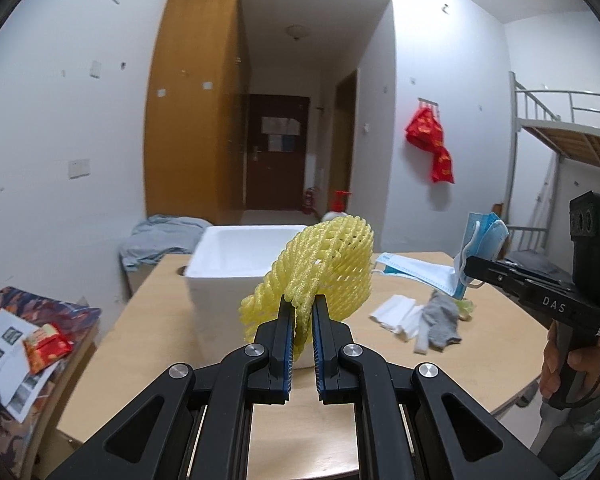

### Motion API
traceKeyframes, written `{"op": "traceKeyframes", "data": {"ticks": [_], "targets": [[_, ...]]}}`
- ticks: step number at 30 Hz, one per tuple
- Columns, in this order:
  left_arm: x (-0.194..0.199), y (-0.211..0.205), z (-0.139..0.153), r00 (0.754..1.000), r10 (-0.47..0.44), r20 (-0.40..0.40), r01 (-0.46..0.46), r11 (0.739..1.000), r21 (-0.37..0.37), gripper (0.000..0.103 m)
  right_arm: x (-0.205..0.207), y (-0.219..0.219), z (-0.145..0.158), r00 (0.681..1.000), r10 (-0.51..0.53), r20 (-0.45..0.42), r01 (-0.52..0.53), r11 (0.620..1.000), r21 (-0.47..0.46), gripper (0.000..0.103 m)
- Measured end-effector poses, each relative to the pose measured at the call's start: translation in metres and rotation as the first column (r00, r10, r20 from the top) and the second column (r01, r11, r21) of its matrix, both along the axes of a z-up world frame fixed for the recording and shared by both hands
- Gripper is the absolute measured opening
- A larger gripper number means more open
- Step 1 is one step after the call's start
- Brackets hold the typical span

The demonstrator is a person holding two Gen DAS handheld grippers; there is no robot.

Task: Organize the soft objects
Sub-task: 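Lift the foam net and mask and carry both toward the white foam box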

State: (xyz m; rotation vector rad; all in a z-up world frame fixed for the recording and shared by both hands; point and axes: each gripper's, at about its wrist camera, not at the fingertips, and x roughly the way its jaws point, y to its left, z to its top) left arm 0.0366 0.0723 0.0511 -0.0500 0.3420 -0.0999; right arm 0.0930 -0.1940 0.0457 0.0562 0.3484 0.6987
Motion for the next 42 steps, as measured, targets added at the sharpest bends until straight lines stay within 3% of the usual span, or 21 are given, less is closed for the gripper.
{"op": "traceKeyframes", "data": {"ticks": [11, 42], "targets": [[-0.015, 0.023, 0.003, 0.996, 0.086, 0.016, -0.086, 0.996, 0.003, 0.009, 0.007, 0.022, 0.001, 0.998, 0.064, -0.002, -0.064, 0.998, 0.012, 0.018], [0.025, 0.040, 0.025, 0.995, 0.095, 0.029, -0.094, 0.995, -0.012, 0.009, 0.030, 0.051, 0.036, 0.995, 0.087, 0.055, -0.086, 0.996, -0.020, 0.018]]}}
